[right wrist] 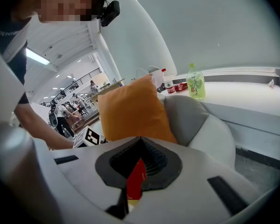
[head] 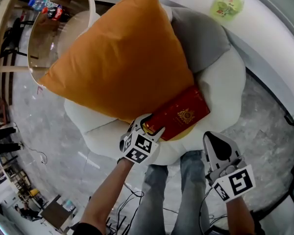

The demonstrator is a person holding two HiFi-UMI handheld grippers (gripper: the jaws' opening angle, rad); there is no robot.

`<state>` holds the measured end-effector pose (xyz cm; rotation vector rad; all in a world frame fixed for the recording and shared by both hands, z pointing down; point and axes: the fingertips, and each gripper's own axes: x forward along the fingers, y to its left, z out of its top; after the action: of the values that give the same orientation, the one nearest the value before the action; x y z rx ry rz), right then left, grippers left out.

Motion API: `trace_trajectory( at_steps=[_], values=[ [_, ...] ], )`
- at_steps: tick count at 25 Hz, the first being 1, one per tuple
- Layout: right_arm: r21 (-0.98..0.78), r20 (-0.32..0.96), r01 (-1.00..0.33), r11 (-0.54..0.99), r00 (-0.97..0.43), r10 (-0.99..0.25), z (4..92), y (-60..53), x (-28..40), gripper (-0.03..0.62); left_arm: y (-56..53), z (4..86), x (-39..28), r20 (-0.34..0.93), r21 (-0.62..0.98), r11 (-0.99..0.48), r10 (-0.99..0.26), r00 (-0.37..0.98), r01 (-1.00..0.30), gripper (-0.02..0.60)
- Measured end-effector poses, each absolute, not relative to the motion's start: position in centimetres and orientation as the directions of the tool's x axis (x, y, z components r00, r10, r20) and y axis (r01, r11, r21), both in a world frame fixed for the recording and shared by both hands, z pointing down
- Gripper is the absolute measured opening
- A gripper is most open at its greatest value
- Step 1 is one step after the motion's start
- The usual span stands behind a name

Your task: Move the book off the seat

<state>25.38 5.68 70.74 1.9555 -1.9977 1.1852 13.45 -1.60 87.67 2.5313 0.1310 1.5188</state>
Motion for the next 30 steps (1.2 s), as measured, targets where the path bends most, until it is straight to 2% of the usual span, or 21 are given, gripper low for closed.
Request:
trace_trajectory(
  at_steps=[7,14,19,23,30],
  values=[
    [-0.462,0.580,-0.877,-0.129,-0.190,-0.792,72.6,5.5,25.7,0.008,-0.7,92.0,13.5,0.890,0.286,-0.958,0.260,0.375,-0.015,0.287],
    [-0.475,0.578,-0.871,-0.129,-0.198,-0.792,73.2,6.0,27.0,0.008,0.4,94.5,13.6,0.909,0.301,-0.954,0.285,0.304,-0.006,0.304],
    [-0.484,0.575,-0.867,-0.119,-0.213,-0.790,73.1,5.5,27.3,0.008,0.2,94.8,13.1,0.905,0.335,-0.940,0.304,0.298,-0.060,0.304],
    [-0.489,0.574,-0.863,-0.125,-0.211,-0.791,72.8,5.8,27.7,0.008,1.8,93.9,12.4,0.896,0.376,-0.926,0.356,0.267,-0.026,0.293],
    [-0.499,0.562,-0.859,-0.118,-0.216,-0.798,72.1,5.4,28.1,0.008,5.1,90.8,12.5,0.839,0.484,-0.875,0.452,0.303,-0.034,0.291]
  ],
)
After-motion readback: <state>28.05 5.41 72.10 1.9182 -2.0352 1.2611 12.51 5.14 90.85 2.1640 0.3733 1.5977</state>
